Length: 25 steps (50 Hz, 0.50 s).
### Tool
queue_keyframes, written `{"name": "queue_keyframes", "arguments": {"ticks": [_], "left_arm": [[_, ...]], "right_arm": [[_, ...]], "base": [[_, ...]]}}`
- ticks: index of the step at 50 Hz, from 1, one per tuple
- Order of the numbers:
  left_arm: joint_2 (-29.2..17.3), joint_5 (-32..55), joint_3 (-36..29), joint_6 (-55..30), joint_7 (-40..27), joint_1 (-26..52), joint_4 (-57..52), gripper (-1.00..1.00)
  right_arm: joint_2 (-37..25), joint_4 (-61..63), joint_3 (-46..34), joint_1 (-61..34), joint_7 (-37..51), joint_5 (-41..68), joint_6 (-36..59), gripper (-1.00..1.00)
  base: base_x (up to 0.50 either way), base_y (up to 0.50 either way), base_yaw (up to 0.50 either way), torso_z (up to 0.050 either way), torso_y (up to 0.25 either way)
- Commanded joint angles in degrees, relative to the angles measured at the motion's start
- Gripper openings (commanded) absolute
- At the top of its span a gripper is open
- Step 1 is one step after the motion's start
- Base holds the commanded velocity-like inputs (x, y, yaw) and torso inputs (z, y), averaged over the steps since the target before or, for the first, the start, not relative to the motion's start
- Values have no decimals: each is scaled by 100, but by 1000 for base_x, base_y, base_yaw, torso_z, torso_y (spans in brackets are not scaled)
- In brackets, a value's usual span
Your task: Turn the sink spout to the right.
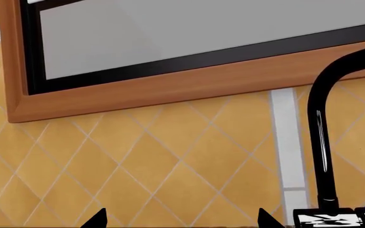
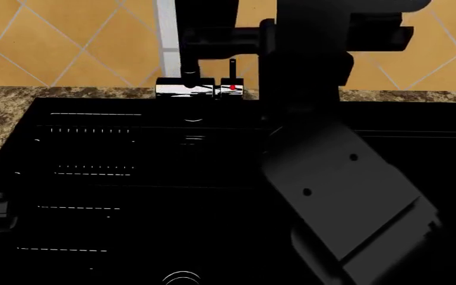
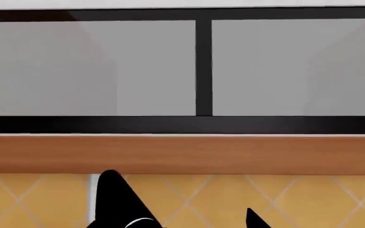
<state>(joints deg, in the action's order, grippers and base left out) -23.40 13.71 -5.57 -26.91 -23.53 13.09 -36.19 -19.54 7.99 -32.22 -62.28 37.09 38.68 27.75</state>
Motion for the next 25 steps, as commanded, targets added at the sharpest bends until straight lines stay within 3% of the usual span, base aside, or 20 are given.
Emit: {"name": "queue_keyframes", "arguments": {"ticks": [1,25], "left_arm": [[-14,9,-10,-9,-16,5,2,100],[-38,19,-43,8,-35,13,40,100]], "right_arm": [[-72,18,48,-147,41,41,139,100],[-180,-123,33,170,11,-60,-97,100]], "base": [[0,0,0,0,0],[0,0,0,0,0]]}}
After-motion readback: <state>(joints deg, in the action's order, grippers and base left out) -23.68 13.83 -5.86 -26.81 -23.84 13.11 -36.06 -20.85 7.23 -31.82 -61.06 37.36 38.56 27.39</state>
